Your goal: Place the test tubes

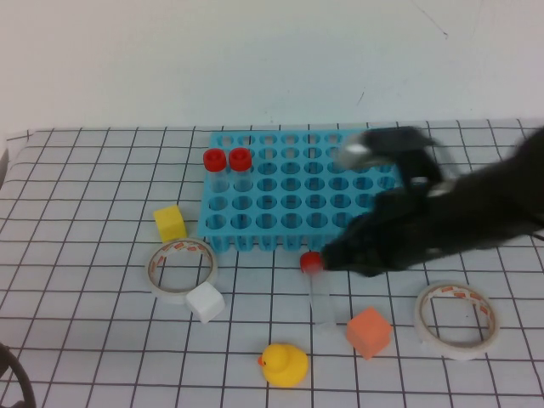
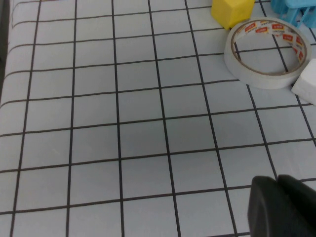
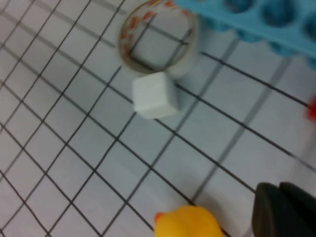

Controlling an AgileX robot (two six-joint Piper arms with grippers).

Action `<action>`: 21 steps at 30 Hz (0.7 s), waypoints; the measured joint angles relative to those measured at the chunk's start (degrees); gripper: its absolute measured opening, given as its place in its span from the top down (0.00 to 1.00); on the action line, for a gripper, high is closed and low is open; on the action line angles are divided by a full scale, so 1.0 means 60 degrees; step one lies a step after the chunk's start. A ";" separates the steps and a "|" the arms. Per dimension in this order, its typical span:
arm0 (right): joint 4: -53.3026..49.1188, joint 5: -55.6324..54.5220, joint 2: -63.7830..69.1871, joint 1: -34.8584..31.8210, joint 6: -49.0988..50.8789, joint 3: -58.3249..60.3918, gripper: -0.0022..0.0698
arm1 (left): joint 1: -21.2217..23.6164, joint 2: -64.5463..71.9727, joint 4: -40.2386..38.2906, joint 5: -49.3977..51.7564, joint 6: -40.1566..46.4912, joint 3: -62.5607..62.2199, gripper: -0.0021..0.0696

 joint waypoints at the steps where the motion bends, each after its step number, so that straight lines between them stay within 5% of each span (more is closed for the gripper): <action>1: -0.0234 0.0022 0.0415 0.0293 0.0024 -0.0405 0.97 | 0.0000 0.0000 -0.0025 0.0000 0.0000 0.0000 0.97; 11: -0.5644 0.3710 0.3436 0.1530 0.3472 -0.4561 0.97 | -0.0018 0.0000 -0.0208 0.0000 0.0000 0.0000 0.97; 16: -0.6409 0.4543 0.3995 0.1610 0.4114 -0.5499 0.96 | -0.0018 0.0000 -0.0328 -0.0017 0.0000 0.0000 0.97; 21: -0.6241 0.4707 0.4376 0.1627 0.4221 -0.5605 0.76 | -0.0018 0.0000 -0.0350 -0.0017 0.0012 0.0000 0.97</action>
